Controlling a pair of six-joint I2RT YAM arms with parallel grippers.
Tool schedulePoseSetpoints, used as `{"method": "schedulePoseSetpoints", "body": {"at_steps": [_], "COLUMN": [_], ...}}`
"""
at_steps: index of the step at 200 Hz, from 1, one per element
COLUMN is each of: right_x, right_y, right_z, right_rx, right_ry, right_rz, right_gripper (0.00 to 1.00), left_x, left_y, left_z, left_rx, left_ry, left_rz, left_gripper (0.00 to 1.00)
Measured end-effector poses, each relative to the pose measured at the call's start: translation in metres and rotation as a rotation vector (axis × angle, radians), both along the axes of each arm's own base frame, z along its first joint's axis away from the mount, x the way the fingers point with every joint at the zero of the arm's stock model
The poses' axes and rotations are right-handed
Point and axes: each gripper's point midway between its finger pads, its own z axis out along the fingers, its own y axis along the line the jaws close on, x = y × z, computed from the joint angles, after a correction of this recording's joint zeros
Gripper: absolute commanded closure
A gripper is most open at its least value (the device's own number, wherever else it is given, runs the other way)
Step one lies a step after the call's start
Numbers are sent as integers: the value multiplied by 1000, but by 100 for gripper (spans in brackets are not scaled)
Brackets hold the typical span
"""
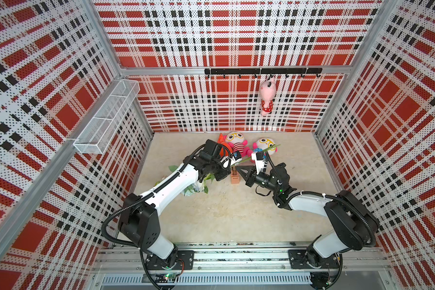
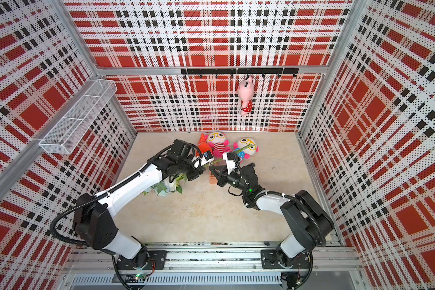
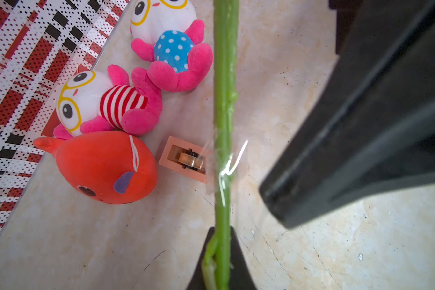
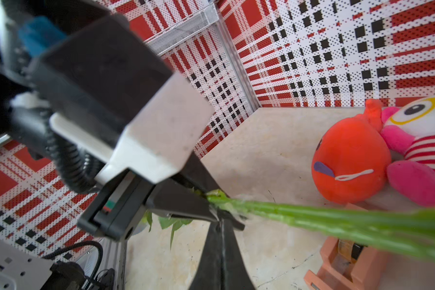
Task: Wrap bouquets with tape
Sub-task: Wrap the tape around the bouquet.
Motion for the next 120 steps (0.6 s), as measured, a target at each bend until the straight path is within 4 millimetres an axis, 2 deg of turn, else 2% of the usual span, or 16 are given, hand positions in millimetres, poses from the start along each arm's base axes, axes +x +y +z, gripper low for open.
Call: {"method": "schedulePoseSetpoints", "body": {"at_steps": [51, 120], "right_x": [21, 21], "right_y": [-18, -14], "right_z": [-3, -7], "right_rx": [42, 60], "right_ry": [126, 237], "right_rz": [-67, -24], "right_gripper": [100, 100], "left_x": [2, 5], "left_y": [-1, 0], "left_z": [1, -4], "left_rx": [1, 11], "left_ry": [-14, -10], "left_rz": [5, 12], "left_gripper": [100, 100]}}
